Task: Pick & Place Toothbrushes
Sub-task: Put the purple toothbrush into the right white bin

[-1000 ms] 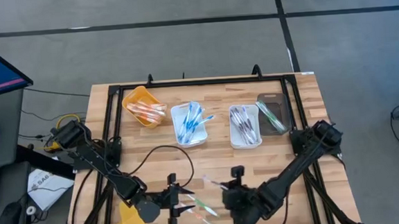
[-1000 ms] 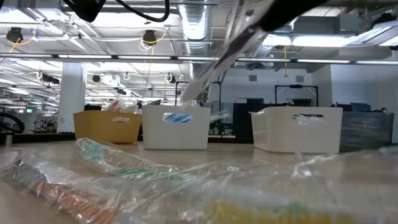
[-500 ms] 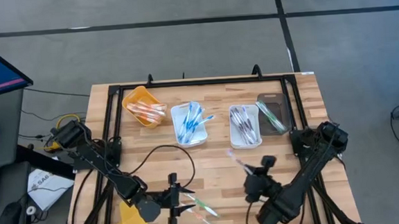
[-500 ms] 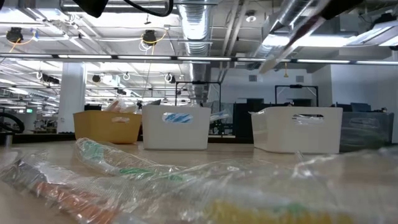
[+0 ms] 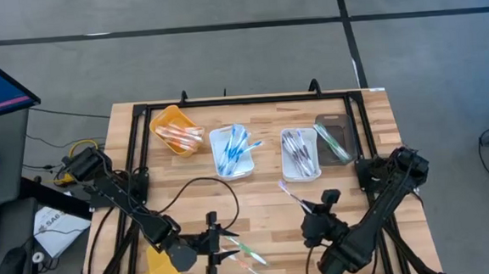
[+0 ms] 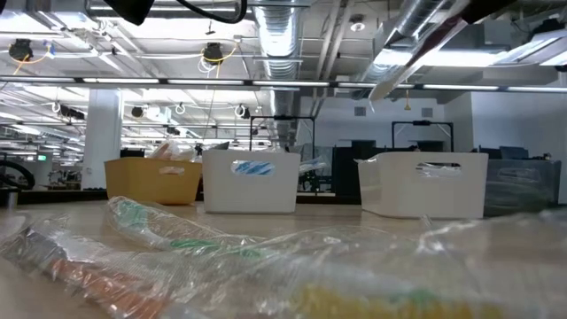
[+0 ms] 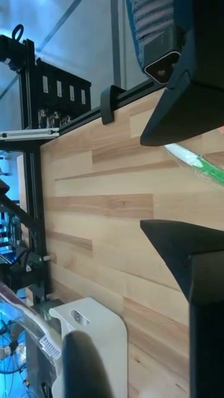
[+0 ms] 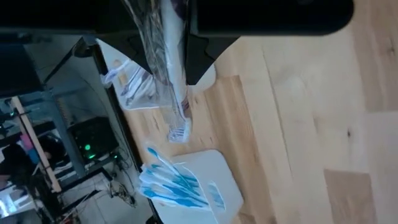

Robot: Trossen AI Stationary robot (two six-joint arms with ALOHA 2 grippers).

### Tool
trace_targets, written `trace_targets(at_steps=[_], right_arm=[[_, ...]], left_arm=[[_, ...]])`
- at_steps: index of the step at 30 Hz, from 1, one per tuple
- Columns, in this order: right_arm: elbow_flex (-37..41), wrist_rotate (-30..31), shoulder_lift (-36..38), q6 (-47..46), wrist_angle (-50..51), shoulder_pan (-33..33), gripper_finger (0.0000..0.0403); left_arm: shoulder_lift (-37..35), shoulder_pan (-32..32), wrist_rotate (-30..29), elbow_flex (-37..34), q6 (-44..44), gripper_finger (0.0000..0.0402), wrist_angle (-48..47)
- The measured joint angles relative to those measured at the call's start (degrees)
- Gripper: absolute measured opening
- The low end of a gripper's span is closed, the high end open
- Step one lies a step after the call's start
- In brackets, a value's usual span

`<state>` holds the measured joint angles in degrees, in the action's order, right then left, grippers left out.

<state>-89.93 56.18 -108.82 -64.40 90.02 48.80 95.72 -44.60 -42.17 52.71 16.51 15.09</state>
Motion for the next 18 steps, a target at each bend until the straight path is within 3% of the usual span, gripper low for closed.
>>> trace_targets(at_steps=[4, 9, 13, 18], right_arm=[[1.1, 0.0, 1.9, 0.9, 0.0, -1.2, 0.0016], [8.3, -0.4, 8.1, -2.3, -0.1, -2.3, 0.0016], [17.1, 0.4, 15.0, -14.7, 0.0, -1.7, 0.0015], [25.8, 8.5, 20.0, -30.3, -0.1, 1.2, 0.0015]], left_arm=[[0.0, 0.0, 0.0, 0.0, 0.0, 0.02, 0.0], [0.0, 0.0, 0.0, 0.0, 0.0, 0.0198, 0.0], [0.0, 0.0, 0.0, 0.0, 0.0, 0.0201, 0.1], [0.0, 0.0, 0.0, 0.0, 0.0, 0.0202, 0.3]])
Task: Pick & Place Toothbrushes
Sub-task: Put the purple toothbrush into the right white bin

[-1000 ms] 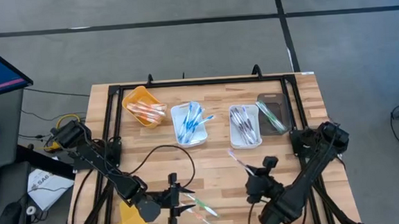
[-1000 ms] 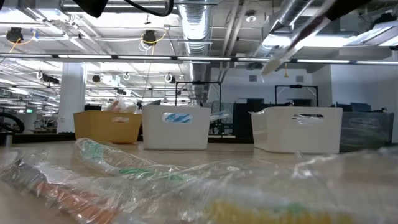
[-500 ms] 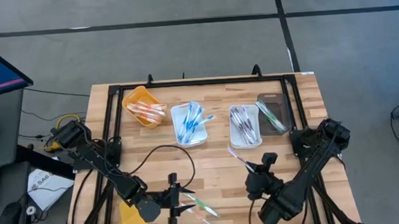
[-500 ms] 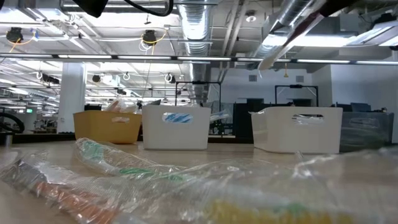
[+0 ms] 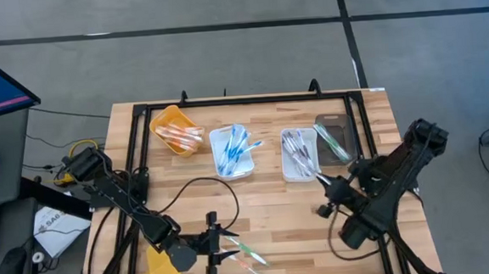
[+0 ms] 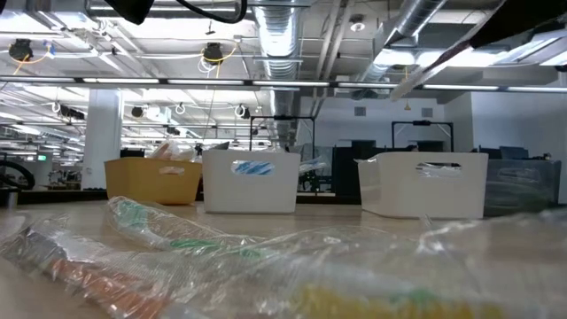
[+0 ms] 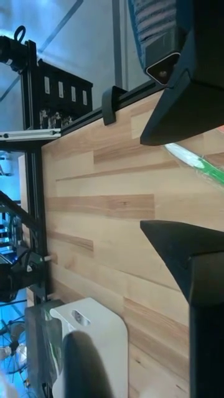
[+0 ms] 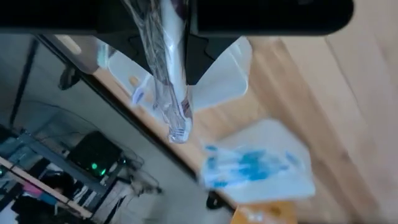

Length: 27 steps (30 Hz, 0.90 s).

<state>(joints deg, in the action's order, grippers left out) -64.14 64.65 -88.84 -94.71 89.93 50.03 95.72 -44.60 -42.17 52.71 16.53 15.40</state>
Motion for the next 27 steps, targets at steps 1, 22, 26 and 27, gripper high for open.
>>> trace_targets(at_steps=[1, 22, 26, 27], right_arm=[[0.9, 1.1, 0.5, -2.0, 0.1, 0.2, 0.0015], [3.8, 2.7, -11.9, -4.7, -1.1, -14.9, 0.0017], [3.8, 3.0, -12.9, -0.4, -2.2, -16.5, 0.0017], [3.9, 3.4, -12.8, 0.6, -2.8, -16.9, 0.0017]], left_arm=[[0.0, 0.0, 0.0, 0.0, 0.0, 0.0201, 0.1], [0.0, 1.6, 0.0, 0.0, 0.4, 0.0202, 0.1], [0.0, 1.6, 0.0, 0.0, 0.4, 0.02, 0.1], [0.0, 1.6, 0.0, 0.0, 0.4, 0.02, 0.1]])
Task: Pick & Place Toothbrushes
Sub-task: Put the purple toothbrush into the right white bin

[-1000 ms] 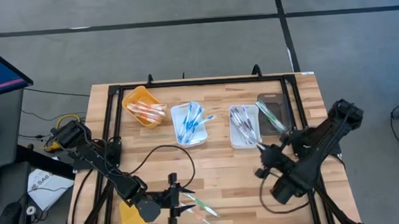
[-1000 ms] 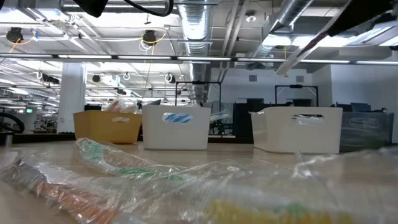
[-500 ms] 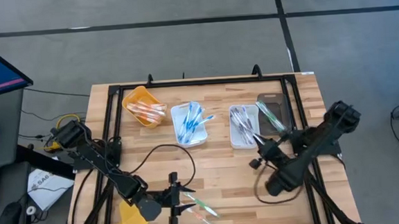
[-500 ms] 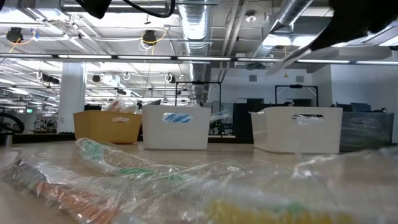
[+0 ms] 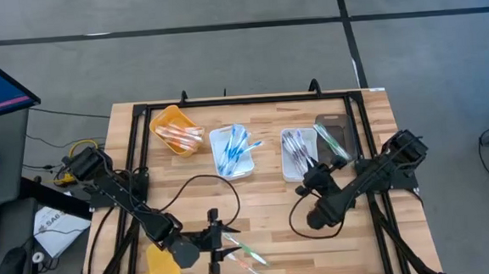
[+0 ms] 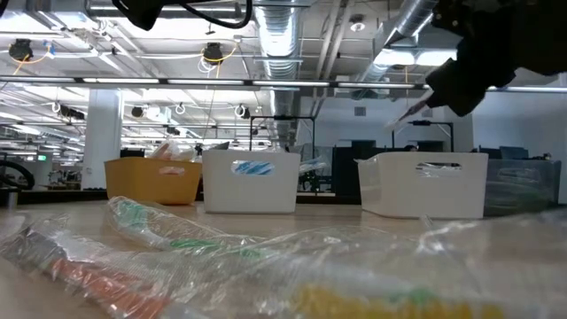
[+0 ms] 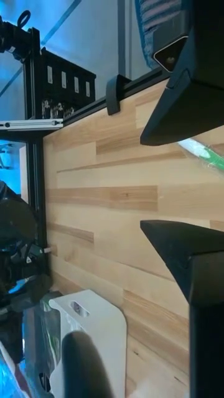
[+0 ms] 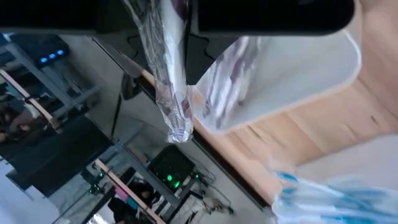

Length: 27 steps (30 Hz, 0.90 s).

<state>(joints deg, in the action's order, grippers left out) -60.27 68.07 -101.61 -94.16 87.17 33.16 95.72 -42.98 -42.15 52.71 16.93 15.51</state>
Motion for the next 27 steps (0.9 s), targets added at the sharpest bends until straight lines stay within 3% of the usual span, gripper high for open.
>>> trace_targets(at_steps=[5, 14, 19, 27], right_arm=[[3.3, 3.0, 0.9, 4.3, -6.9, 0.0, 0.0018], [12.4, 4.6, 4.5, -5.6, -10.7, 4.0, 0.0018], [14.6, 8.8, 5.4, -5.8, -15.2, 5.9, 0.0018], [18.1, 8.7, 5.4, -5.9, -23.0, 5.7, 0.0018]], left_arm=[[0.0, 0.0, 0.0, 0.0, 0.0, 0.0199, 0.0], [0.0, 0.0, 0.0, 0.0, 0.0, 0.0203, 0.0], [0.0, 0.0, 0.0, 0.0, 0.0, 0.0201, 0.0], [0.0, 0.0, 0.0, 0.0, -0.2, 0.0199, 0.0]])
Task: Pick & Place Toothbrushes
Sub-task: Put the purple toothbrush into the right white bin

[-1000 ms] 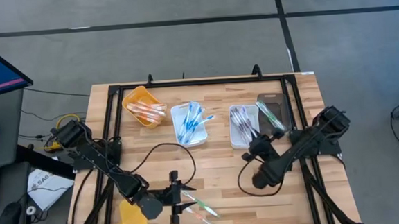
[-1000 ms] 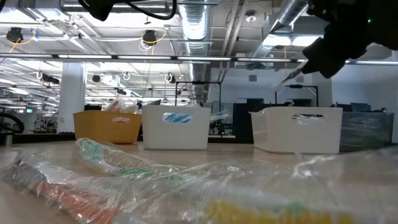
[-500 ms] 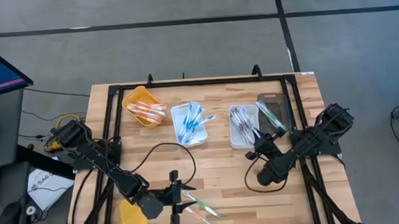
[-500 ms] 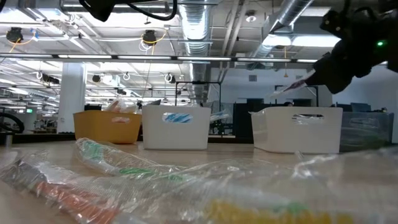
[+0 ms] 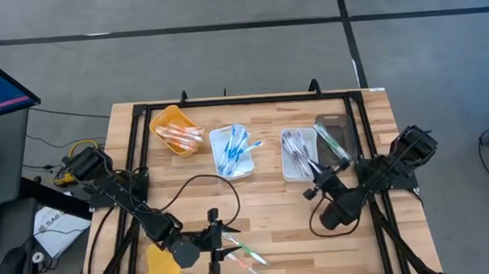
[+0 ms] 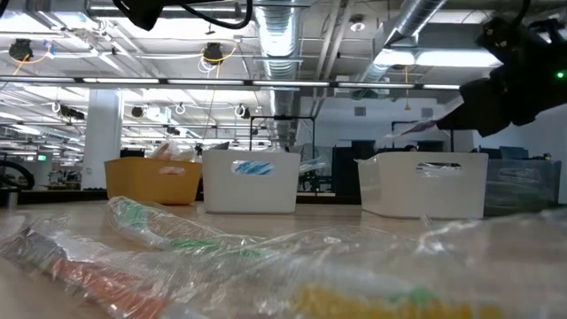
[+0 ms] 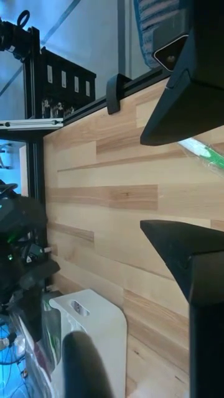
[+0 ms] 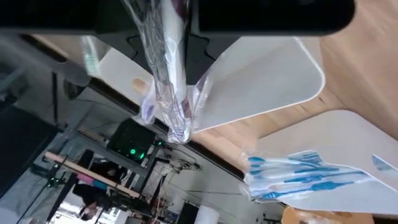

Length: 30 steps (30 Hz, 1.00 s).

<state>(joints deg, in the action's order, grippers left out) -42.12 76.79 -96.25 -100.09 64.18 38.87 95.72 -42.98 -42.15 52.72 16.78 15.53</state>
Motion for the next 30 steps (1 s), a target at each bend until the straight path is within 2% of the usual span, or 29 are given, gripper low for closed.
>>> trace_targets(at_steps=[9, 14, 18, 23, 30], right_arm=[[1.2, 1.7, 0.0, 0.0, -4.3, 0.4, 0.0018], [3.1, 6.0, 0.0, -0.4, -8.8, 1.0, 0.0018], [6.1, 6.7, 0.0, -6.7, -8.8, 1.5, 0.0018], [9.5, 11.1, 0.0, -15.7, -8.6, 3.9, 0.0018], [10.3, 12.7, -0.1, -17.0, -9.7, 4.6, 0.0018]], left_arm=[[0.0, 0.0, 0.0, 0.0, -1.7, 0.0199, 0.0], [0.0, 0.1, 0.0, 0.0, -1.9, 0.0199, 0.0], [0.0, 0.3, 0.0, 0.0, -1.6, 0.0199, 0.0], [0.0, 0.3, 0.0, 0.0, -1.6, 0.0199, 0.0], [0.0, 0.3, 0.0, 0.0, -1.6, 0.0199, 0.0]])
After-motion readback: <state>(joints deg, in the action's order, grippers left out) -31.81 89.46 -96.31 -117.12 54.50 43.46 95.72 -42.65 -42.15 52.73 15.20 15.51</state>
